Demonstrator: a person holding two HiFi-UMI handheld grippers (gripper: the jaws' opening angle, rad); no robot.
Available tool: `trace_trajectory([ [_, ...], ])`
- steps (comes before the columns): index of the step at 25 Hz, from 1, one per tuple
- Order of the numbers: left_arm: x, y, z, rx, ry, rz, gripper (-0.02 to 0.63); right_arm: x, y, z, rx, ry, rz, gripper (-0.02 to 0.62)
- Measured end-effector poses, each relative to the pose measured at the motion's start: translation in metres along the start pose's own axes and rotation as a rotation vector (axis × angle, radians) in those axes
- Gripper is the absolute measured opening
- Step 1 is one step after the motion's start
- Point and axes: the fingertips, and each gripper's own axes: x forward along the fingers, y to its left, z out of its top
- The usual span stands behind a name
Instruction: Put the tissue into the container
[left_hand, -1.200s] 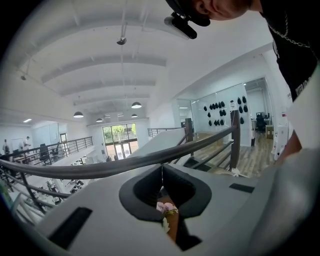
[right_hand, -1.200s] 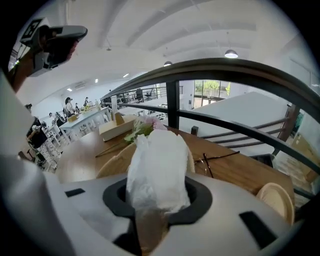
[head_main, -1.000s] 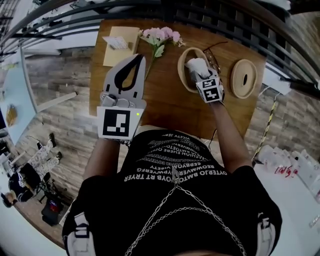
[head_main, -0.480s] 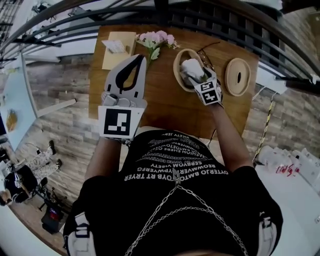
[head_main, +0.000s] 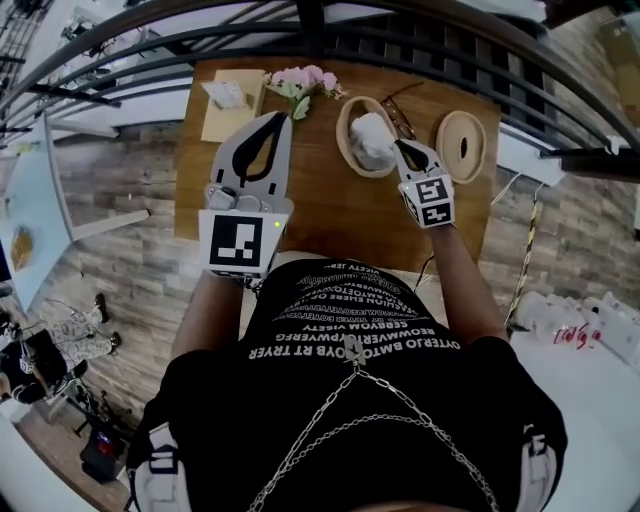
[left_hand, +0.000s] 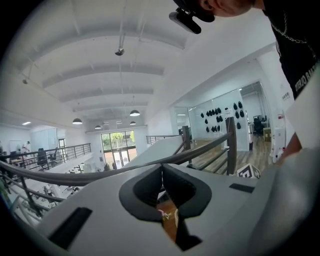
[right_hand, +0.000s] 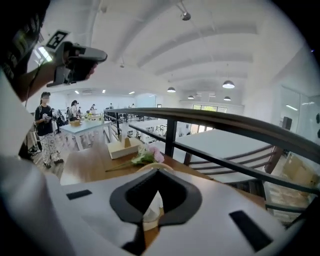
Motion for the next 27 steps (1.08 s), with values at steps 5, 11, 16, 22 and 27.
trace_trajectory([
  [5, -0.014, -0.004, 0.003, 0.006, -0.007, 0.011, 0.029, -0.046, -0.008, 0.046, 0.042, -0.106, -0.043, 0.015],
  [11, -0.033, -0.015, 0.016, 0.018, -0.046, 0.018, 0.029, -0.122, -0.013, 0.095, -0.001, -0.212, -0.096, 0.015],
  [16, -0.049, -0.03, 0.024, 0.02, -0.069, 0.017, 0.029, -0.174, -0.001, 0.118, -0.061, -0.264, -0.111, 0.015],
  [22, -0.064, -0.049, 0.017, 0.021, -0.051, 0.016, 0.029, -0.2, 0.01, 0.119, -0.103, -0.287, -0.111, 0.015],
  [27, -0.067, -0.061, 0.009, 0.023, -0.018, -0.003, 0.029, -0.206, 0.011, 0.115, -0.091, -0.287, -0.11, 0.015],
])
